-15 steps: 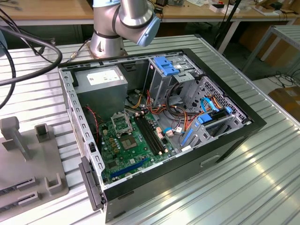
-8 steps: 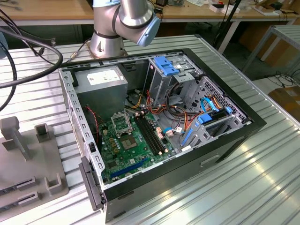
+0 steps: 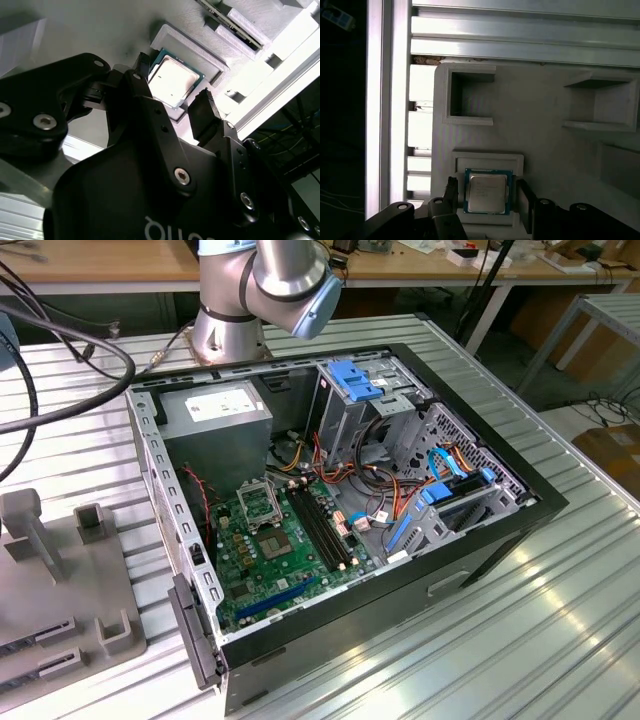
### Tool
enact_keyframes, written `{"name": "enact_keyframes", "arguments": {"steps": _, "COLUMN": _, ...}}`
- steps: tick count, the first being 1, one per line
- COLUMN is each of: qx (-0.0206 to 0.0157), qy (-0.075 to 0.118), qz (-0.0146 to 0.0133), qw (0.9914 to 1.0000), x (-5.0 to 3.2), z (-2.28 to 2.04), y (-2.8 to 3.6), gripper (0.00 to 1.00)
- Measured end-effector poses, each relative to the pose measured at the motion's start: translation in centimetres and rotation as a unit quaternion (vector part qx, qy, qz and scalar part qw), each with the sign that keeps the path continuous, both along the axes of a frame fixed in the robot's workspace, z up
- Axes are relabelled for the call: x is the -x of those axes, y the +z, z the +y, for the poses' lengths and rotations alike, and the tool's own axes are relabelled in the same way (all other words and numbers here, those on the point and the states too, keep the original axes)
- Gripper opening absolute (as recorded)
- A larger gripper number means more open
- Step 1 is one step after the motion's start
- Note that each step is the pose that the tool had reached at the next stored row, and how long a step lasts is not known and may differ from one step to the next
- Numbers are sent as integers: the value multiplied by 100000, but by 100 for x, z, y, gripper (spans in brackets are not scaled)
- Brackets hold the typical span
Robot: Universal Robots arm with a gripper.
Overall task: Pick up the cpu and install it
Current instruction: 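Pick up the cpu and move it towards the insertion slot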
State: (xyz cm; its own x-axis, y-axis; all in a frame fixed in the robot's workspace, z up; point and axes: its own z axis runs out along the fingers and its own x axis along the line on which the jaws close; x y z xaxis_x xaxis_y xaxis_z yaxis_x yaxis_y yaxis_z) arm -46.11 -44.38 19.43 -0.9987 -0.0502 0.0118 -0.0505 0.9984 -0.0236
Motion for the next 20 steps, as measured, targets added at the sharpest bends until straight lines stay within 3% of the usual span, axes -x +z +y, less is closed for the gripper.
{"name": "enact_keyframes", "arguments": {"steps": 20, "qx": -3, "qy": 0, "qz": -2, "qw": 100000, "x": 0, "z": 0, "y": -42, "gripper": 58}}
